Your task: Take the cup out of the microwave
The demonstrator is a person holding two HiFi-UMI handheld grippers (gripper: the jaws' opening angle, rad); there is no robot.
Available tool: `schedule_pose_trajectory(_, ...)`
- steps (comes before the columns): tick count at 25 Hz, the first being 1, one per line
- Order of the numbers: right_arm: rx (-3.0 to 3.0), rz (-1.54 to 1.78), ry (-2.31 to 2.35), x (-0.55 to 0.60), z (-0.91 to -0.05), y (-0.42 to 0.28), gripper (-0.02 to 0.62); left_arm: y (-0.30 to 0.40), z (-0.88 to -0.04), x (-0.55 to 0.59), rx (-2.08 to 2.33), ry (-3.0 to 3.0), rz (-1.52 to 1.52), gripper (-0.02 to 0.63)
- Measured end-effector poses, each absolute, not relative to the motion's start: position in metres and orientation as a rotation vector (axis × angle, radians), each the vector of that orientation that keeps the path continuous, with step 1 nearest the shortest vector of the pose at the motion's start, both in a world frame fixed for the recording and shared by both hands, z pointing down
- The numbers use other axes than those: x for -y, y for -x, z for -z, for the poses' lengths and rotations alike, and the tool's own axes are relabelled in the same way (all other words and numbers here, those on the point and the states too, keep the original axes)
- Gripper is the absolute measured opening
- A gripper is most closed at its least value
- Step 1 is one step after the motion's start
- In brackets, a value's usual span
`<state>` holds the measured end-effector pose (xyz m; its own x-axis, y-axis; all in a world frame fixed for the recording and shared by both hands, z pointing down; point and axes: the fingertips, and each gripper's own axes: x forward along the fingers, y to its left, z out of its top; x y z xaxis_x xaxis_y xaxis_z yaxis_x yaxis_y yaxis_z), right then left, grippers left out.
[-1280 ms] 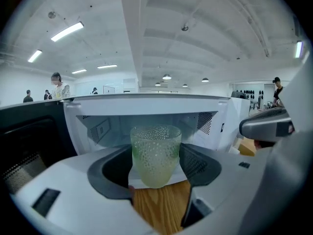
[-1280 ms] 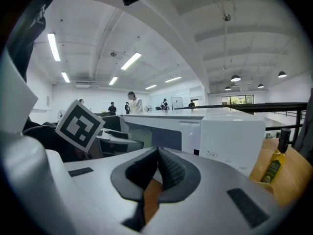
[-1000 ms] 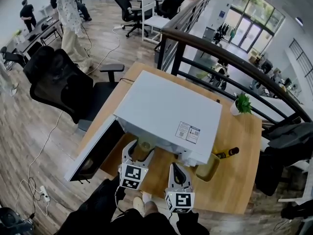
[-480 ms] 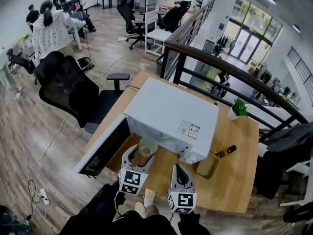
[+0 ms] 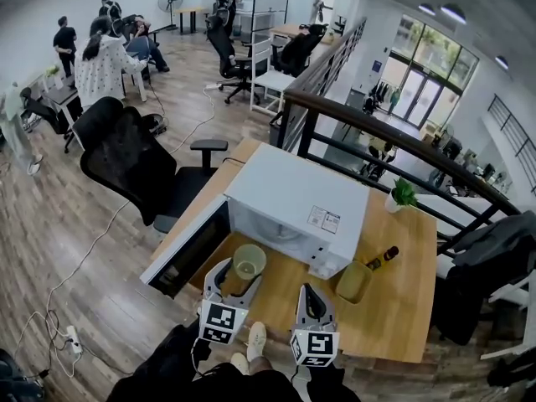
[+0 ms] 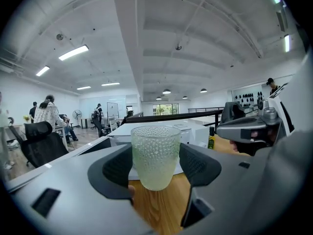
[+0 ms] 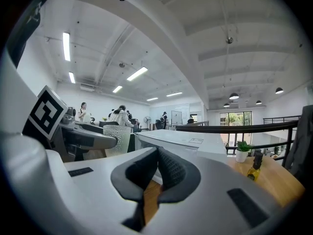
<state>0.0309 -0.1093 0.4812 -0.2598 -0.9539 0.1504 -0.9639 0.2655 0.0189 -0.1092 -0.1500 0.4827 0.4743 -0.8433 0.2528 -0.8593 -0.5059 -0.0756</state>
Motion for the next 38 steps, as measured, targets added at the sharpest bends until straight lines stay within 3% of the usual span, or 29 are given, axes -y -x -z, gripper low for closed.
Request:
schedule_pose_trajectory(20, 2.411, -0.049, -1.813, 0.040, -0.470, -0.023, 0.015, 0.137, -0.463, 0.054, 1.588, -2.633, -0.354, 0.304)
schedule_pose_trajectory(38, 2.420, -0.050, -1.787, 0.029, -0.472, -0.012, 0.015, 0.143, -0.464, 0.041, 1.588, -2.631, -0.354, 0.304)
